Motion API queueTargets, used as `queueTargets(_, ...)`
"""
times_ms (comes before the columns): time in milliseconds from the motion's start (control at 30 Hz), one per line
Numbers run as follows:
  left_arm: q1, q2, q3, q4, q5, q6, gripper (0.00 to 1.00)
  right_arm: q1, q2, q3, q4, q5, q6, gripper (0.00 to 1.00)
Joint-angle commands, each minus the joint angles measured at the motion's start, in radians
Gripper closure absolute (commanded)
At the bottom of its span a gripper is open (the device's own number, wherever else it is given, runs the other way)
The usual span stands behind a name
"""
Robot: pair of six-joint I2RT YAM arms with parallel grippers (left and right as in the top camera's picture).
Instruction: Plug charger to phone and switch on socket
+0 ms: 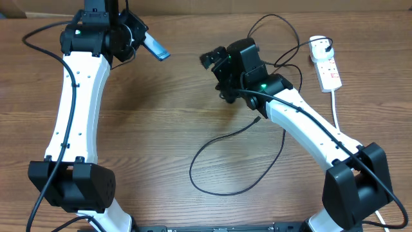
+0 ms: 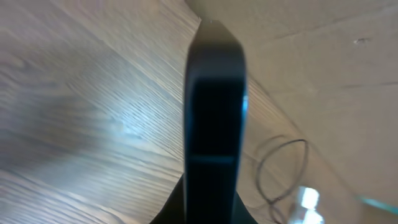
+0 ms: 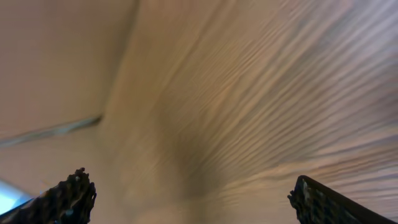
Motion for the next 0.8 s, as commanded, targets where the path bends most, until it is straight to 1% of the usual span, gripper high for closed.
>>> queueTargets(0, -0.032, 0.002, 0.009, -0.001, -0.096, 0.173, 0.96, -0.008, -0.026, 0.008, -0.042, 0.212, -0.044, 0.0)
queueTargets(67, -0.05, 0.003, 0.009, -0.011, -0.138, 0.206, 0.96, -0.008, -0.026, 0.008, -0.066, 0.253, -0.074, 0.0)
queueTargets(200, -0.093, 0.029, 0.009, -0.017, -0.211, 0.266, 0.96, -0.008, -0.026, 0.007, -0.09, 0.316, -0.185, 0.0)
queueTargets(300, -0.12, 0.066, 0.008, -0.017, -0.279, 0.265, 0.96, -0.008, -0.026, 0.008, -0.091, 0.323, -0.278, 0.0)
queueTargets(400, -0.135, 0.114, 0.008, -0.016, -0.318, 0.266, 0.96, -0.008, -0.026, 0.008, -0.116, 0.323, -0.349, 0.0)
queueTargets(467, -0.138, 0.145, 0.008, -0.019, -0.314, 0.266, 0.96, -0.008, -0.026, 0.007, -0.148, 0.323, -0.378, 0.0)
queueTargets(600, -0.137, 0.178, 0.008, -0.04, -0.299, 0.274, 0.96, -0.023, -0.026, 0.006, -0.216, 0.323, -0.378, 0.0)
queueTargets(667, -0.138, 0.172, 0.009, -0.038, -0.262, 0.325, 0.96, -0.04, -0.026, 0.006, -0.236, 0.323, -0.379, 0.0)
queueTargets(767, -0.137, 0.155, 0.01, -0.016, -0.149, 0.441, 0.96, -0.077, -0.024, 0.006, -0.25, 0.323, -0.379, 0.0)
